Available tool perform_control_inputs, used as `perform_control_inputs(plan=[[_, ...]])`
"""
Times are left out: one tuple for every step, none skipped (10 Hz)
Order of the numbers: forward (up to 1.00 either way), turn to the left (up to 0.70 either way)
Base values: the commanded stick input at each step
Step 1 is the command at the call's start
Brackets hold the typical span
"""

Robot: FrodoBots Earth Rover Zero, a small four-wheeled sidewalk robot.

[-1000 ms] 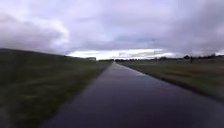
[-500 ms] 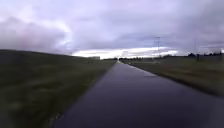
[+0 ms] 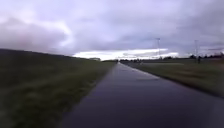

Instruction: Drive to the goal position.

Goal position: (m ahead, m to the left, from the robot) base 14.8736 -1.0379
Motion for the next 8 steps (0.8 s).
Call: perform_control_inputs(plan=[[0.7, -0.27], [0.7, -0.27], [0.7, -0.27], [0.7, -0.27], [0.7, -0.27], [0.7, -0.27], [0.7, -0.27], [0.7, -0.27]])
